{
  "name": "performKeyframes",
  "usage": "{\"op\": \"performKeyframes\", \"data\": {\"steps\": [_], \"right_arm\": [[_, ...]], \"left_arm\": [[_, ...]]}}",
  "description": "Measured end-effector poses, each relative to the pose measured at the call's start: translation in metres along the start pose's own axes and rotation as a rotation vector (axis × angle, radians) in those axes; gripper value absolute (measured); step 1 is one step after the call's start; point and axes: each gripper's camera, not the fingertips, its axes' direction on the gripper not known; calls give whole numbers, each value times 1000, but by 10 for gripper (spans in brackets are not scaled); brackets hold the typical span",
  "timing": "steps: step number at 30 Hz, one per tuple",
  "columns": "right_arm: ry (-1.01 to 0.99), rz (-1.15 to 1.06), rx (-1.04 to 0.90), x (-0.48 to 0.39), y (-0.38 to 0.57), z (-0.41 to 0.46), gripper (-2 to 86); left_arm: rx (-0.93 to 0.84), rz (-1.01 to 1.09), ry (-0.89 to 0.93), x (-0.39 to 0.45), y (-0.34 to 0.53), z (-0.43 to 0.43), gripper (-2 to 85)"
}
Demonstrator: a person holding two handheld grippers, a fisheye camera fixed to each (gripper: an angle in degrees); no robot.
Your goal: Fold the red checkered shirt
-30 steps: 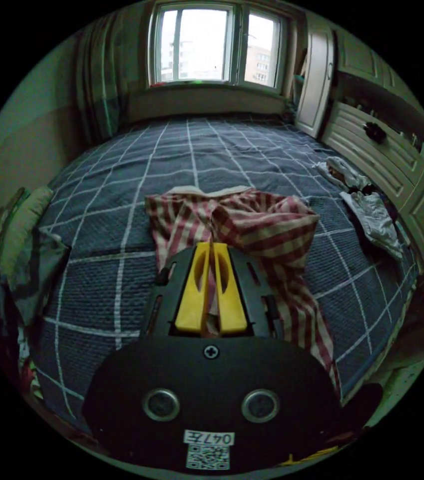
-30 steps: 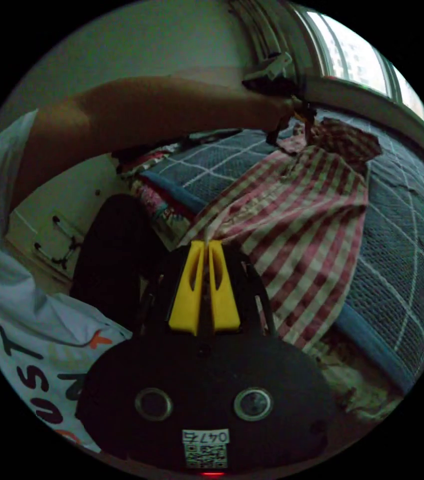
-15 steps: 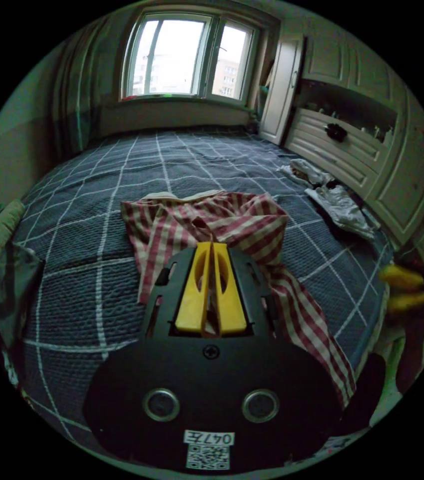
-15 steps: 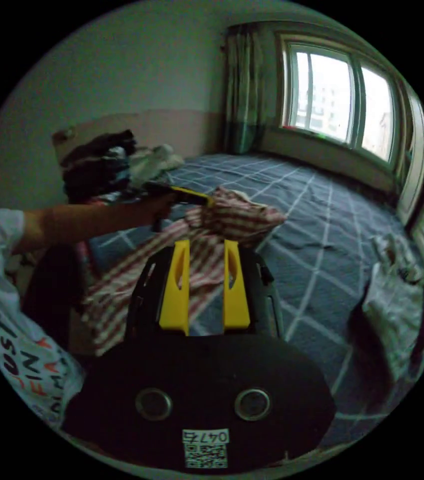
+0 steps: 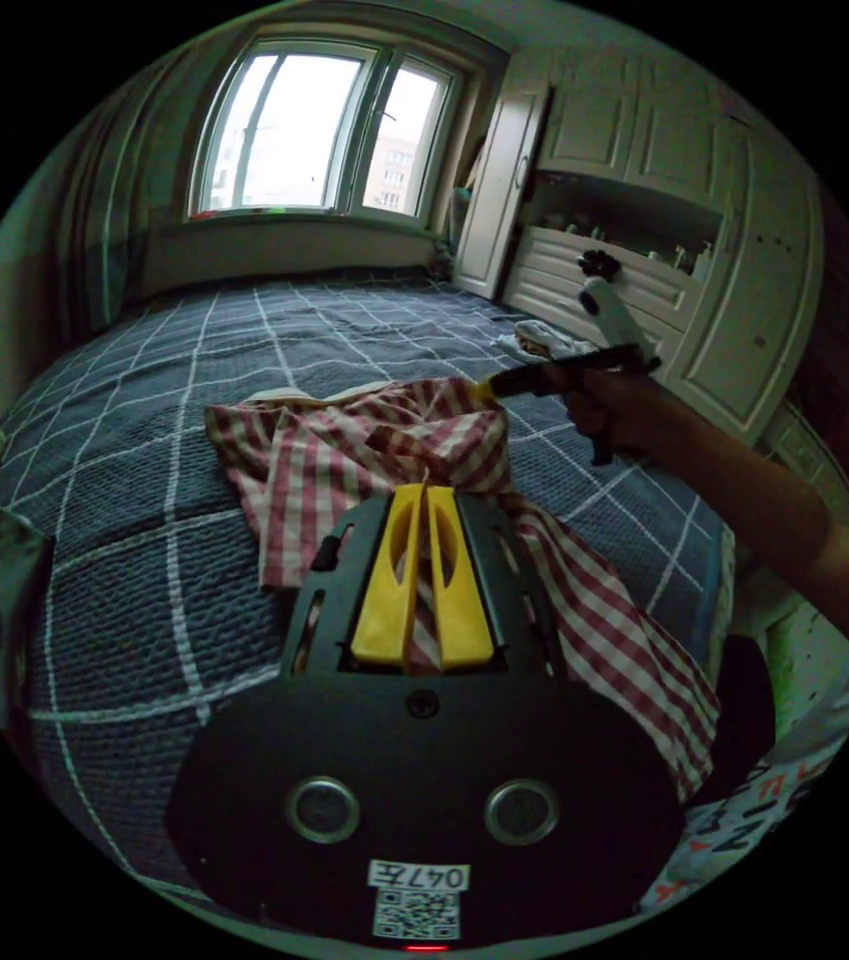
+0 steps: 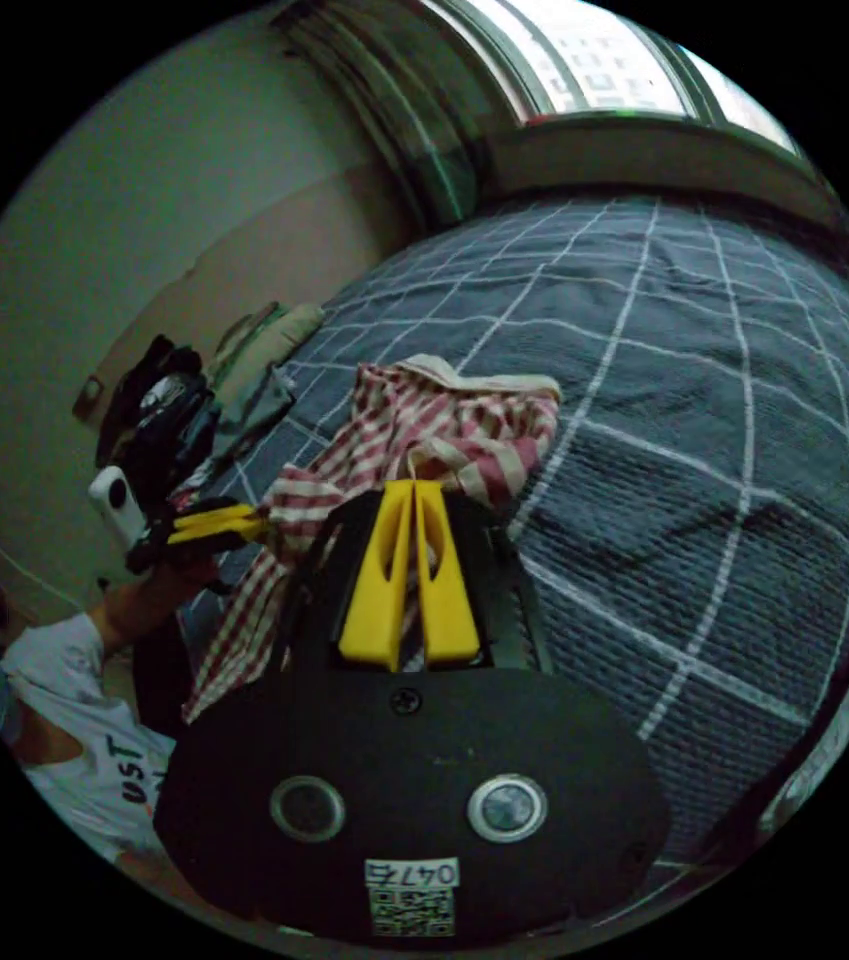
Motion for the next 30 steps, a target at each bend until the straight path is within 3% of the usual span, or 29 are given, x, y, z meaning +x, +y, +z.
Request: {"op": "performKeyframes", "data": {"steps": [8,10,13,17,23,30], "right_arm": [[-35,-301,186,-28,-105,26,-5],[-72,-340,156,-29,-124,43,-4],[26,-322,0,-19,-145,81,2],[43,-189,-89,10,-155,107,51],[-159,-115,196,23,-146,44,78],[42,-367,6,-25,-91,36,102]], "left_arm": [[-48,184,-50,29,20,-28,-10],[-72,242,-103,39,20,-26,-9],[-189,260,-189,42,20,-6,-8],[-287,193,-146,24,31,11,-4],[-166,77,-35,-9,48,-18,-2],[-52,46,-80,-27,47,-70,-5]]}}
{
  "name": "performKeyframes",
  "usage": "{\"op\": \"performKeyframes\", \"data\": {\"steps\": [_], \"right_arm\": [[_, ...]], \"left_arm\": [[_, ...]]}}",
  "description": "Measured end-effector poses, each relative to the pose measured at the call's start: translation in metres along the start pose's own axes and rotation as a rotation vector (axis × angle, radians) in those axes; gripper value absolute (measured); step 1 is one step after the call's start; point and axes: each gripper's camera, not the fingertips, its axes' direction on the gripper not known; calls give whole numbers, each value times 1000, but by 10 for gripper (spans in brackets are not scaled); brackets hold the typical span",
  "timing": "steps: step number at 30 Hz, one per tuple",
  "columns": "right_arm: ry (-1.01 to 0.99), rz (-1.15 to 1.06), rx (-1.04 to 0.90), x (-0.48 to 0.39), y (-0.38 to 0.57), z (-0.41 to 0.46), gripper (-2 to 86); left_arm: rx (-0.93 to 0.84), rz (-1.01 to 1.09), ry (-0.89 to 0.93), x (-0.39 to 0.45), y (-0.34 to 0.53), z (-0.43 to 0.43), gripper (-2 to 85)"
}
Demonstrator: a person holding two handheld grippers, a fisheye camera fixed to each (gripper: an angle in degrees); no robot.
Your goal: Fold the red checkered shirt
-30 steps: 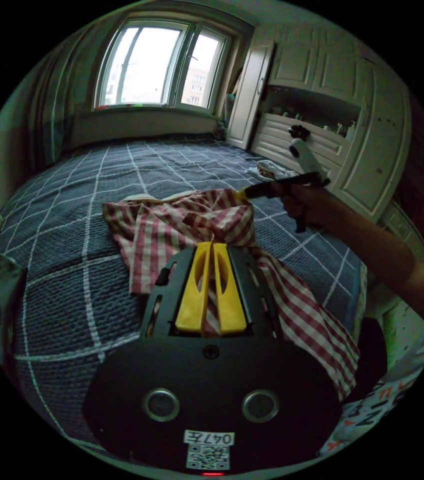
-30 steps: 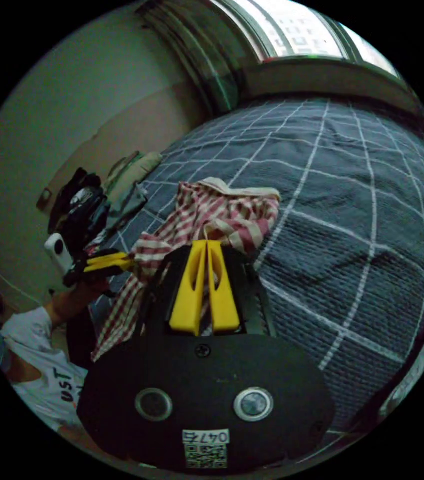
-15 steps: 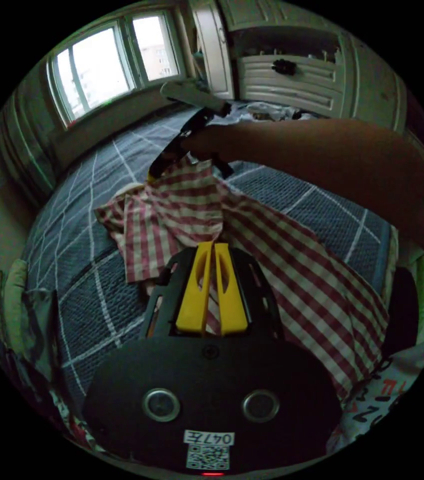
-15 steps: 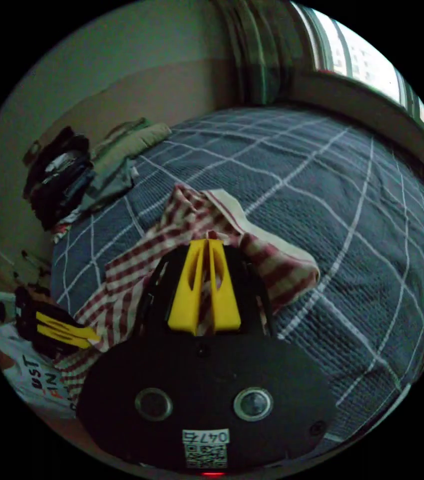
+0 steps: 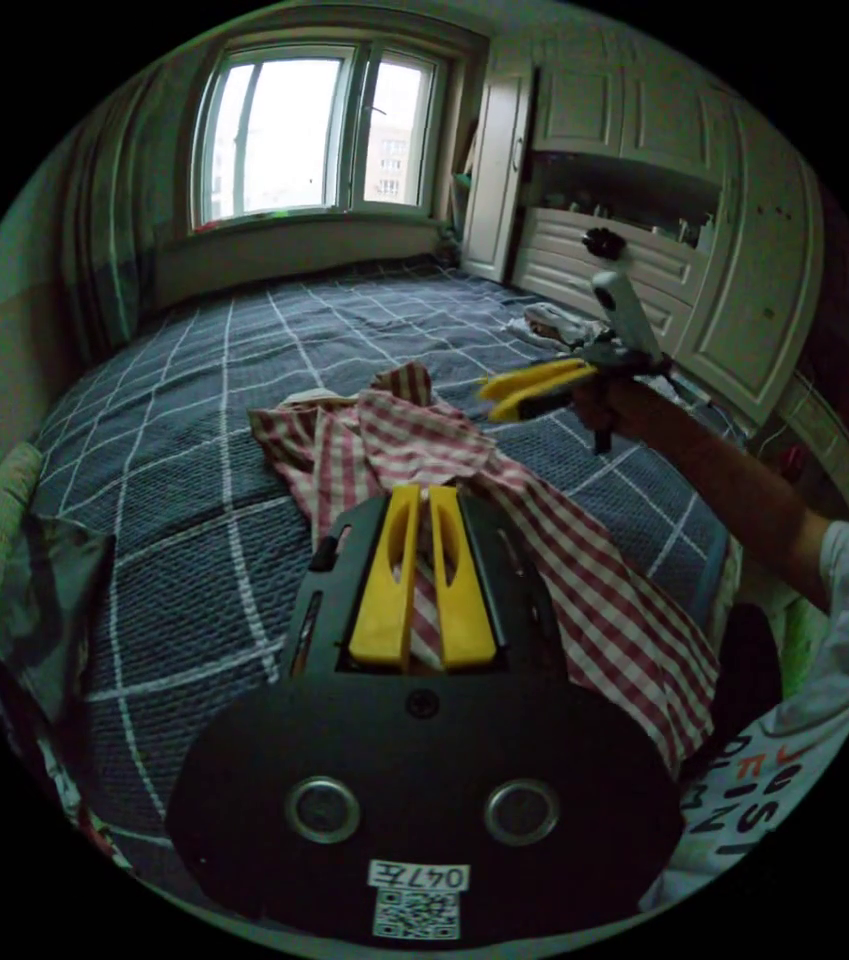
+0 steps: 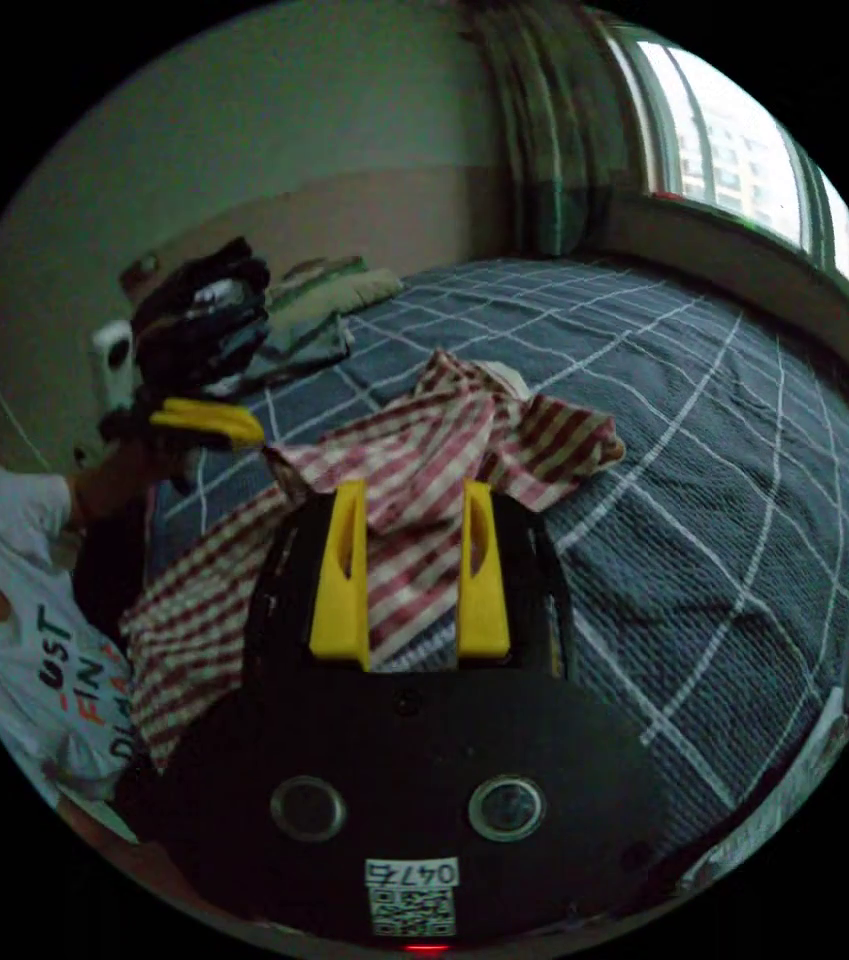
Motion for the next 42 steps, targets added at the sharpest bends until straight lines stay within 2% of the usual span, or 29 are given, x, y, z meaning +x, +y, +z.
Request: {"op": "performKeyframes", "data": {"steps": [3,6,9,13,18,20,21,23,25,28,31,33,35,39,42], "right_arm": [[-3,-55,-111,-14,1,22,102],[-22,-23,-123,-14,-3,36,19],[2,24,26,-14,-3,20,0],[-98,94,163,-6,-2,-5,-3],[-228,201,178,7,-10,-9,-4],[-261,228,189,6,-12,-10,-3],[-258,242,169,5,-12,-11,-3],[-182,264,77,3,-8,-10,-1],[-67,248,-53,-3,1,-5,3],[97,163,-210,-20,21,8,27],[244,92,-145,-46,37,1,36],[318,24,58,-74,42,-20,19],[336,-64,133,-97,36,-20,7],[294,-155,-16,-122,7,32,-3],[278,-98,-87,-117,-1,77,-4]], "left_arm": [[-16,10,-12,4,3,-2,5],[-25,24,-46,13,8,2,22],[26,-17,-50,9,14,-12,35],[110,-60,-43,-1,26,-41,7],[-80,-22,213,25,37,-1,7],[-110,-31,180,32,40,20,4],[-122,-57,104,31,41,31,0],[-131,-111,30,25,42,37,-4],[-115,-124,151,20,48,32,-6],[-125,-99,180,20,56,26,-8],[-74,-89,144,16,55,18,-9],[-40,-84,136,13,52,17,-10],[-41,-76,122,12,49,22,-10],[-121,-74,66,19,56,41,-10],[-139,-135,81,14,71,45,-10]]}}
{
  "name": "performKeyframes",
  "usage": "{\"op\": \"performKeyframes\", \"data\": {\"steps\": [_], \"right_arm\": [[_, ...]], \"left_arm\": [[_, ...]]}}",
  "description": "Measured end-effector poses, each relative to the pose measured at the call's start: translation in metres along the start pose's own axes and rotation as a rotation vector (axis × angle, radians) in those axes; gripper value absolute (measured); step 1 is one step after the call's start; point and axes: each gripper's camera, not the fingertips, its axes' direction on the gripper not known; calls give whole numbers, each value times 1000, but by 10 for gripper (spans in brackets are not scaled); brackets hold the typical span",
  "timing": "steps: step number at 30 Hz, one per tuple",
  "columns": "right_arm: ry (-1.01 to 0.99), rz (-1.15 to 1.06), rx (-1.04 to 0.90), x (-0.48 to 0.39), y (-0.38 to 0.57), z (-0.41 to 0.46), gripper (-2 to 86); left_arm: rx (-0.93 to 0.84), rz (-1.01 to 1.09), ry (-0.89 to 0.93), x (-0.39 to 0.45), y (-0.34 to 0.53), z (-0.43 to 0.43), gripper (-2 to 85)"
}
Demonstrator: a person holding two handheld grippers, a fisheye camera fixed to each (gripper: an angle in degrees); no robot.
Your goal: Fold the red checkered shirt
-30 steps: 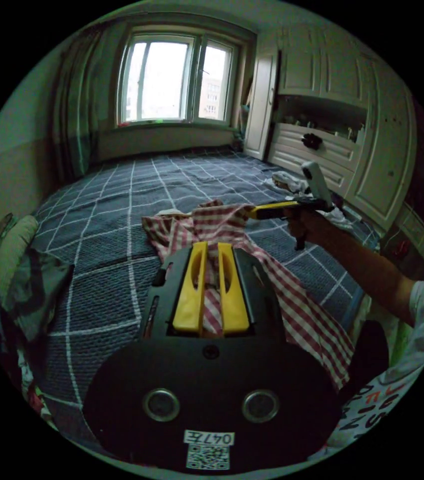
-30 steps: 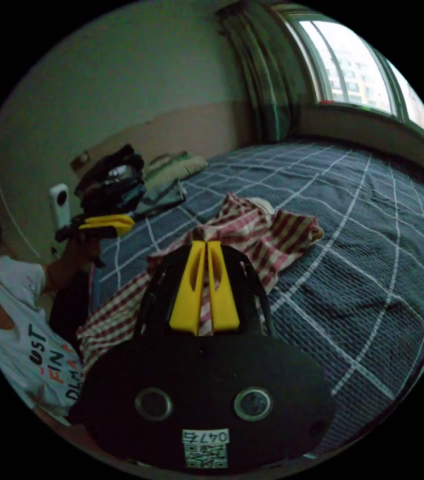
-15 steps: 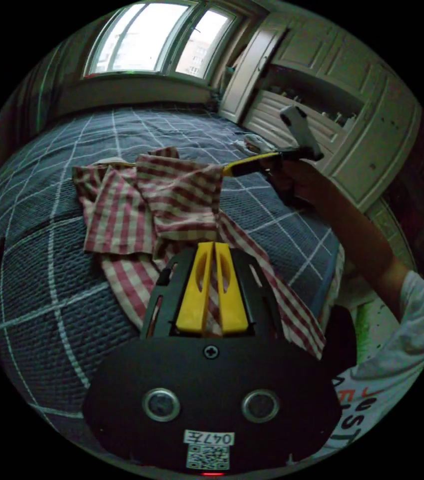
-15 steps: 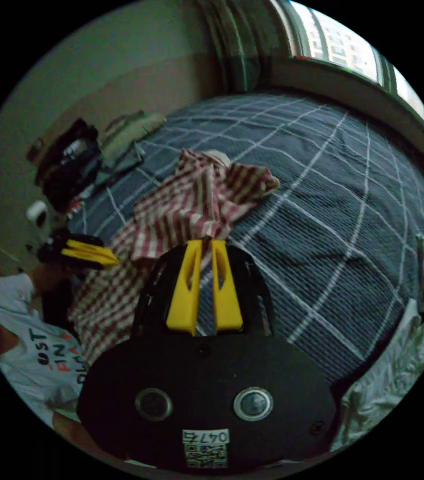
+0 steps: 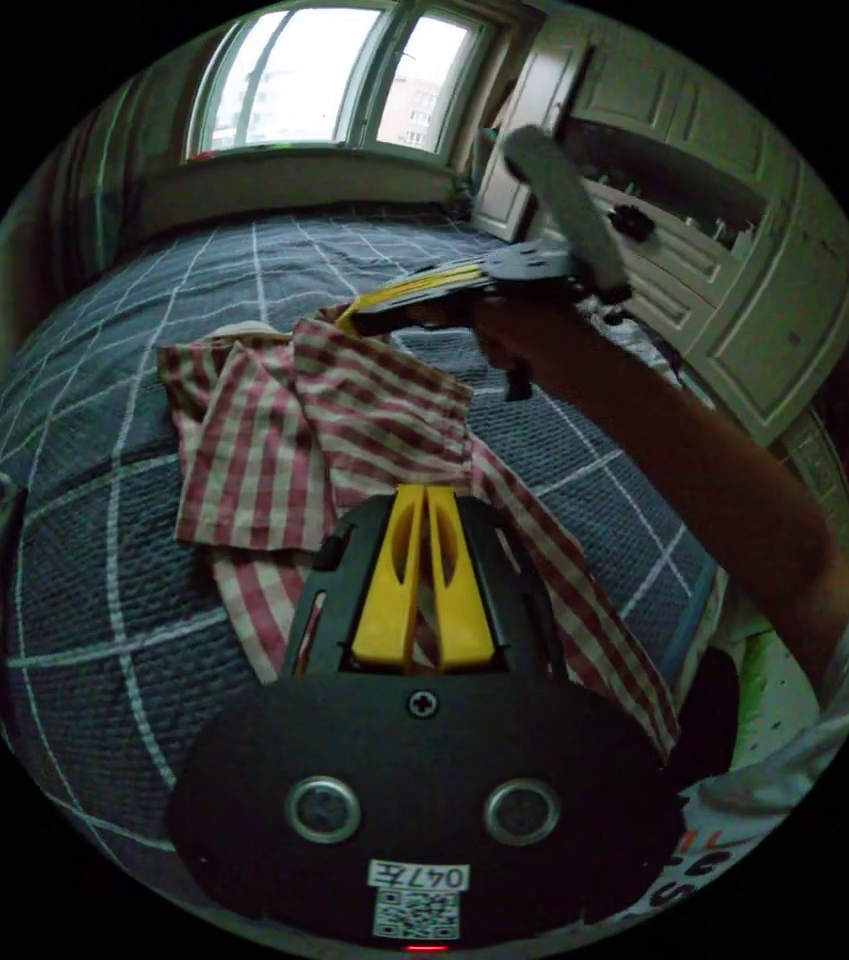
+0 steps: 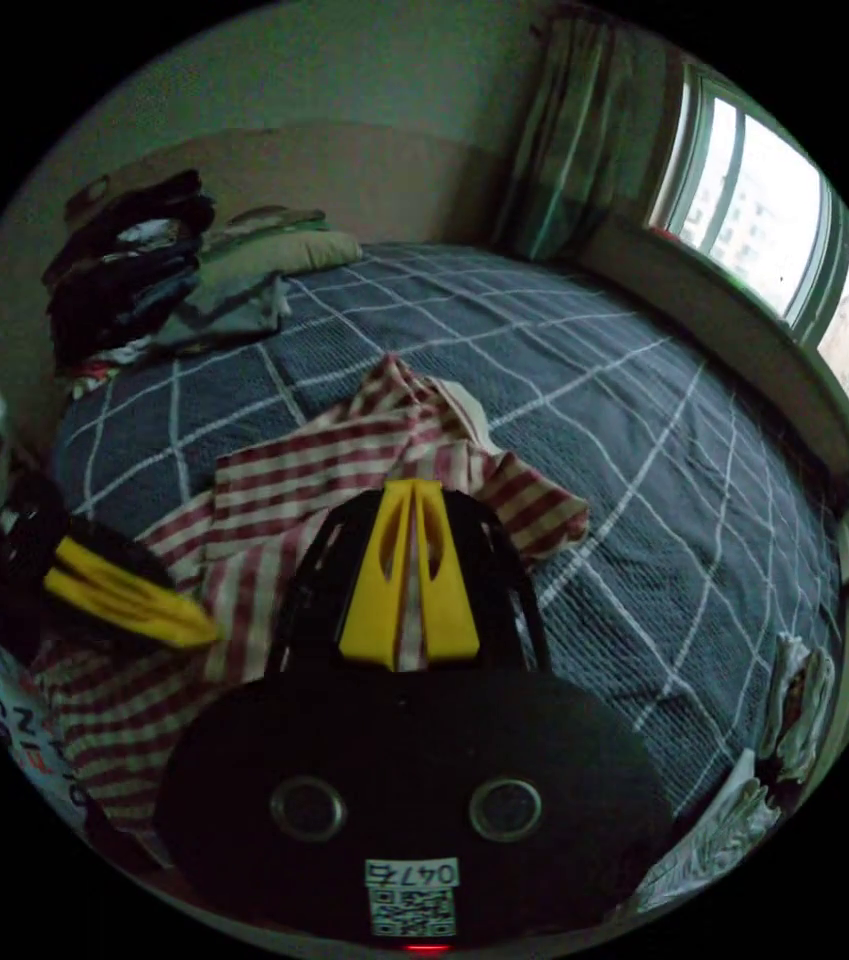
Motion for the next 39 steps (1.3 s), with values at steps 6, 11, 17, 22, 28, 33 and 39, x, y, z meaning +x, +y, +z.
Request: {"op": "performKeyframes", "data": {"steps": [6,11,17,22,28,33,39], "right_arm": [[-51,122,-177,-11,18,65,-5],[-62,157,51,-31,52,3,-4],[-95,133,147,-95,132,-90,-1],[-243,173,140,-178,227,-133,22],[-165,331,83,-307,354,-194,71],[-65,301,43,-396,419,-213,84],[106,-54,-15,-488,415,-202,119]], "left_arm": [[-102,-100,59,-20,23,17,-10],[-61,-113,181,-31,43,-13,-10],[4,-23,111,-18,90,-89,-9],[-58,-52,37,-4,182,-122,8],[-73,-218,27,-1,294,-144,84],[-28,-325,126,-8,343,-148,73],[-45,-376,171,-20,373,-143,60]]}}
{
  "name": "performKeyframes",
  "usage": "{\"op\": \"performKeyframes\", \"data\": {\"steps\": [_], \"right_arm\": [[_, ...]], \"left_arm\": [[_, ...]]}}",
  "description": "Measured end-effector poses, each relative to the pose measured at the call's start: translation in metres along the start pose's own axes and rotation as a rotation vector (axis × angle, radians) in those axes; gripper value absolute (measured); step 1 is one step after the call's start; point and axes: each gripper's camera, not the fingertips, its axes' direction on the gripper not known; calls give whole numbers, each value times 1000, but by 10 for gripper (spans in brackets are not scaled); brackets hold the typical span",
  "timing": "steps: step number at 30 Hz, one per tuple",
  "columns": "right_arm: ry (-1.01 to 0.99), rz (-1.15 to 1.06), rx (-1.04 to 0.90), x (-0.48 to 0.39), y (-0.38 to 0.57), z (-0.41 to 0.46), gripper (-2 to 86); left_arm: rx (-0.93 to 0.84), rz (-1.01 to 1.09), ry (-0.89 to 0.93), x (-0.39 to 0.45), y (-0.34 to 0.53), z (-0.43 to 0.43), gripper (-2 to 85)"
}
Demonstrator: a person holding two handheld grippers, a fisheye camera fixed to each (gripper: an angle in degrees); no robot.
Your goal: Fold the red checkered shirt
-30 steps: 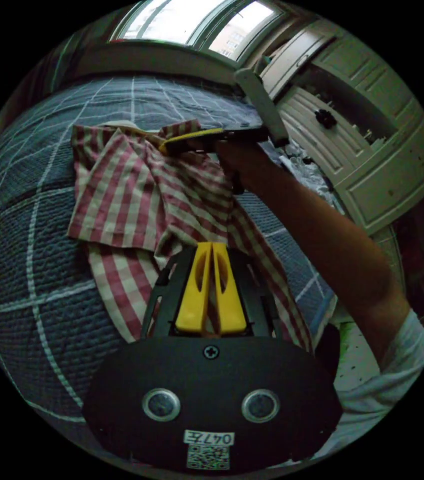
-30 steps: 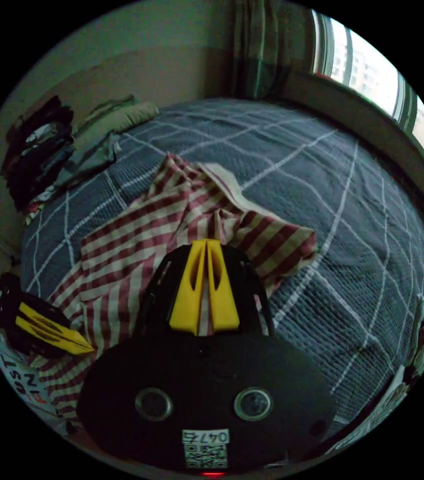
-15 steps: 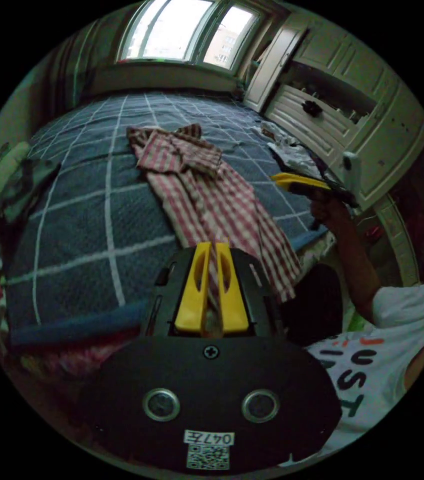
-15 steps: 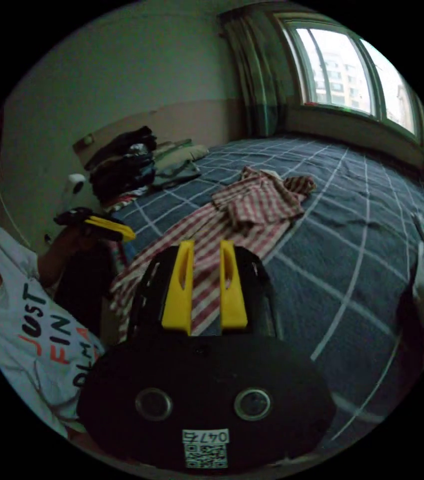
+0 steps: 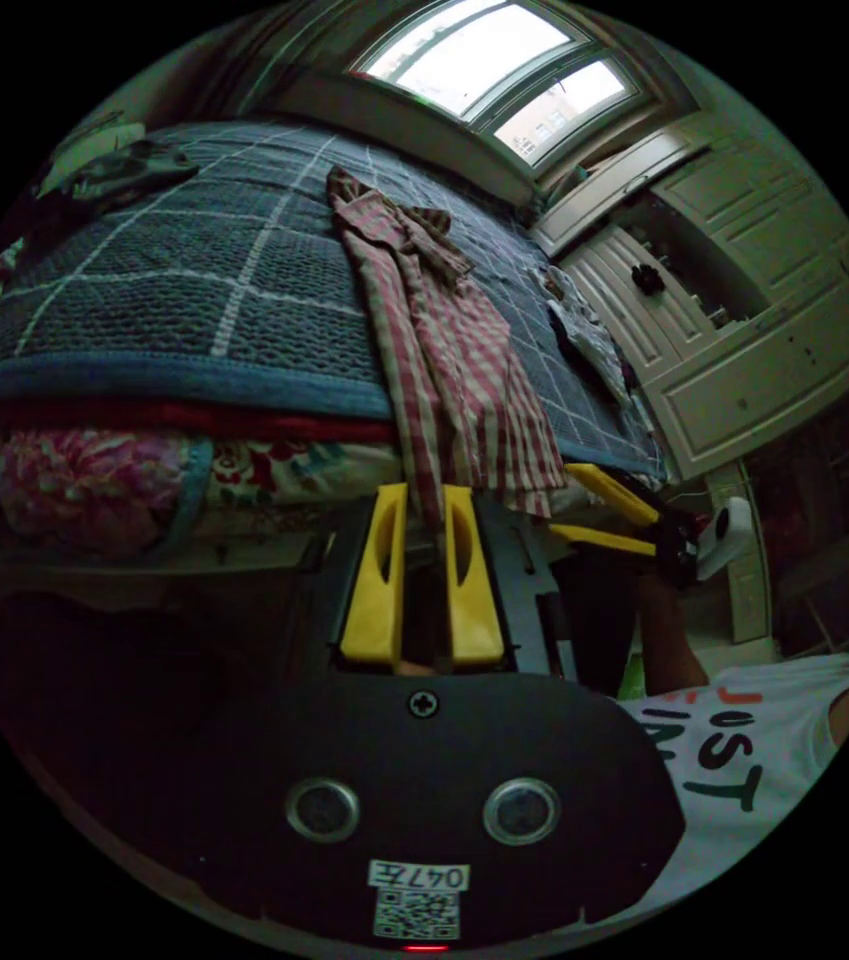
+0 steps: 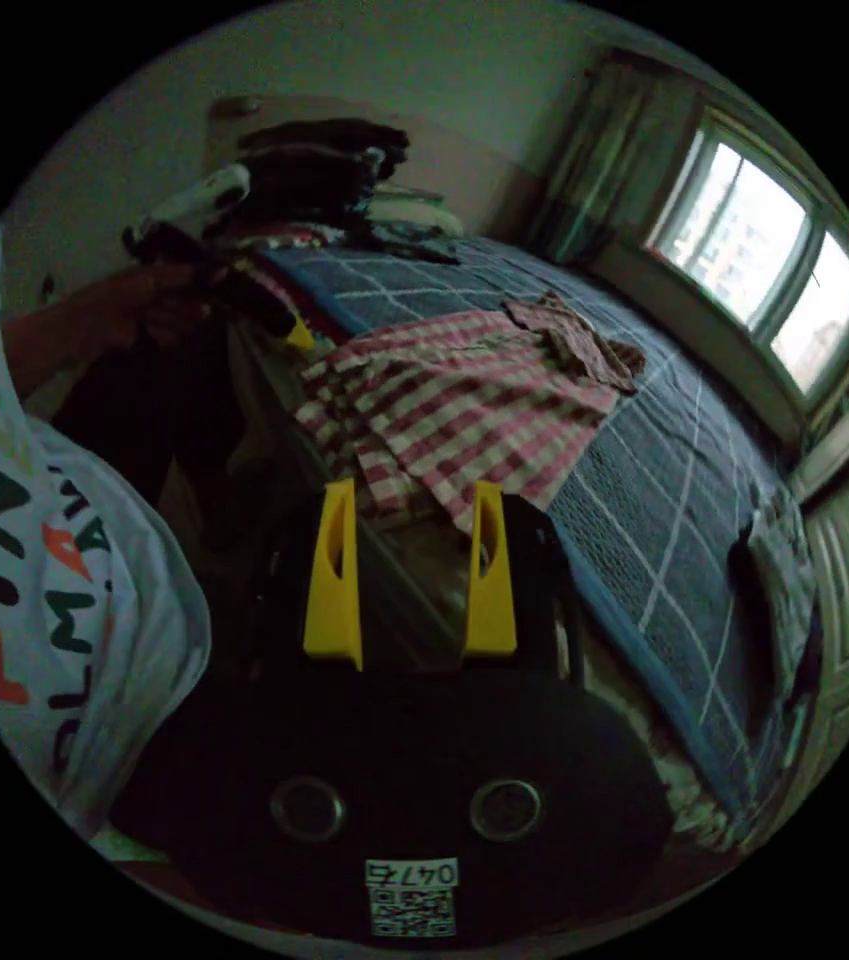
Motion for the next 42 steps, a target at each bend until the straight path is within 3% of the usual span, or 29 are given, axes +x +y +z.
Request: {"op": "performKeyframes", "data": {"steps": [5,8,12,19,26,30,33,37,42], "right_arm": [[222,-142,-122,-43,12,17,29],[352,-59,-19,-51,32,-3,6],[430,71,-139,-47,61,-10,10],[190,127,-156,-48,90,-26,89],[-56,490,28,12,135,-45,105],[-145,549,-17,29,149,-19,107],[-106,522,4,23,152,-18,43],[-134,459,65,14,148,-19,4],[-73,438,55,18,148,-27,-3]], "left_arm": [[19,-8,18,-7,17,-5,54],[20,-4,20,-10,25,-7,53],[12,7,7,-17,29,-5,63],[-39,38,-8,-29,30,3,101],[-36,26,73,-48,30,6,99],[-48,17,63,-57,32,15,64],[-43,32,115,-64,37,15,3],[-24,16,225,-70,42,21,-8],[1,77,162,-64,45,5,-9]]}}
